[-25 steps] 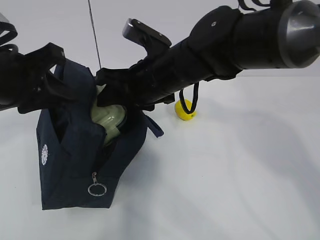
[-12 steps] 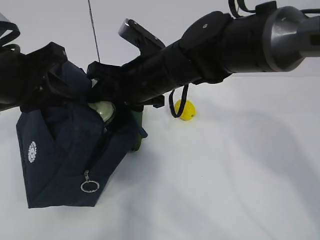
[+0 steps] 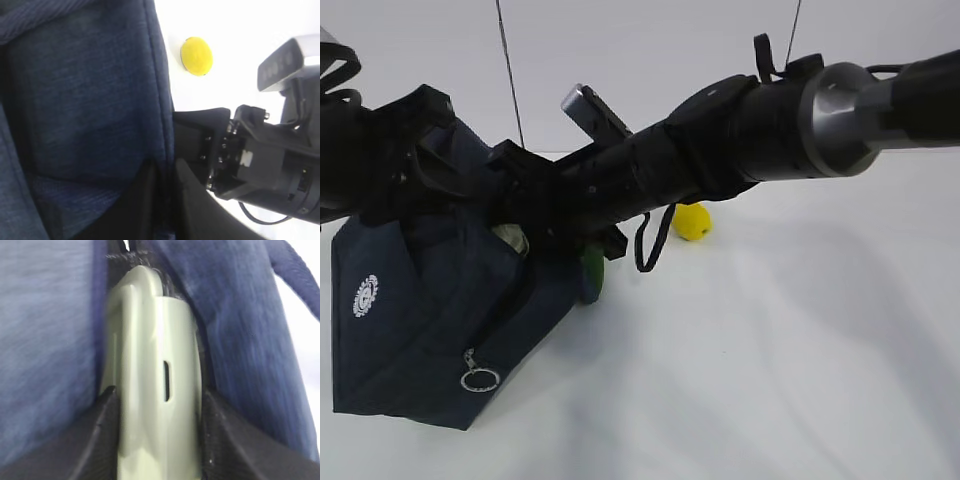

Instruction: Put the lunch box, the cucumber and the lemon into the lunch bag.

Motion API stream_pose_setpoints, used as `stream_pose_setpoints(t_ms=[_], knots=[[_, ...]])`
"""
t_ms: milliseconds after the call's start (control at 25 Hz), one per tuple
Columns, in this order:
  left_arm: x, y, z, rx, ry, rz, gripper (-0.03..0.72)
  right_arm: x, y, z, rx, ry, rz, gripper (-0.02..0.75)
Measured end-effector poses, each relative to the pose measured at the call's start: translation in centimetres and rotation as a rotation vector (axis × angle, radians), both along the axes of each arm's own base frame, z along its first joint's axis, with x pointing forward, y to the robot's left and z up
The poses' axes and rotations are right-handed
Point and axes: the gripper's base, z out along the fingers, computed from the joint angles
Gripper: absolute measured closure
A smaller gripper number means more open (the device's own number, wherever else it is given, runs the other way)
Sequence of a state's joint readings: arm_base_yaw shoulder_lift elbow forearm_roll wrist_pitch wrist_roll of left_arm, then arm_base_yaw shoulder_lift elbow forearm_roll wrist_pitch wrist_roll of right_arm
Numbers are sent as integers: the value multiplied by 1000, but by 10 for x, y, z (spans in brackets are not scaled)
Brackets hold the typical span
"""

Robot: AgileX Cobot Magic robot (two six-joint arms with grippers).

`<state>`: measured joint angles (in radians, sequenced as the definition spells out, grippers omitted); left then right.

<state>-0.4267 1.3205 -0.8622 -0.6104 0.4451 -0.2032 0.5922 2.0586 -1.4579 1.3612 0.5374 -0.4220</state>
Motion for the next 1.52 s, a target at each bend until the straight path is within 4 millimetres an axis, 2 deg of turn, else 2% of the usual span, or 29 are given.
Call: stream_pose_setpoints(t_ms=[160,600,920,1200,1520], knots=[[2,-1,-3,0,13,2,655,-1,1,0,13,10,17,355],[3,-2,-5,-4,18,-4,655,-5,4,4,8,-173,179,355],[2,-4,-4,-4,5,-32,655,-4,6,10,-1,-241,253,354],[2,-4,-4,-5,2,-32,655,-1,8,16,-17,-286,317,302],[2,-3,-4,-5,-2,-32,655,-1,7,18,-16,-290,334,293]])
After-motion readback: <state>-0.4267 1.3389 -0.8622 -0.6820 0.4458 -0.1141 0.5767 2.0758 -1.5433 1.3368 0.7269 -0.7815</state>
